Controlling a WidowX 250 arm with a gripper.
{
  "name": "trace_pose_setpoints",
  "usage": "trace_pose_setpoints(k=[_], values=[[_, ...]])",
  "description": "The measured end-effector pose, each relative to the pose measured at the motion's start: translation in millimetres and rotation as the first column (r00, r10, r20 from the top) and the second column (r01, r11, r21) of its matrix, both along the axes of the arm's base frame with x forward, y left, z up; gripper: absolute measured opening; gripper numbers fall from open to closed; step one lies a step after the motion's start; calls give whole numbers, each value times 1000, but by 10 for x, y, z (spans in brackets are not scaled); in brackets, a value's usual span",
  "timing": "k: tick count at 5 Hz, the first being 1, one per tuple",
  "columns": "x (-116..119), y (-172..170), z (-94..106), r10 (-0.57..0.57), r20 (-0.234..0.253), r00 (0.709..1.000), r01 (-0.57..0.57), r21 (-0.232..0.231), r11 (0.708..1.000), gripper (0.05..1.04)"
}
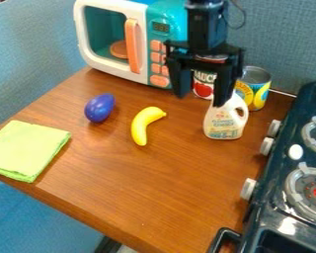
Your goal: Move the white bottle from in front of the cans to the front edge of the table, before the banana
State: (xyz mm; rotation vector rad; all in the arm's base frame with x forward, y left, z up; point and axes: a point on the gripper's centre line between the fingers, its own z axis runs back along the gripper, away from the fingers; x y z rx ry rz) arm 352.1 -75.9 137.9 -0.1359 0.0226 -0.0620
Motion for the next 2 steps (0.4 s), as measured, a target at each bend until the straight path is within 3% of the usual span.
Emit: trace_pose_setpoints(k=[1, 2], values=[[224, -38, 59, 155, -12, 988, -153, 79, 985, 1001], [382, -160, 102, 240, -14, 971, -236, 135, 962, 1001]])
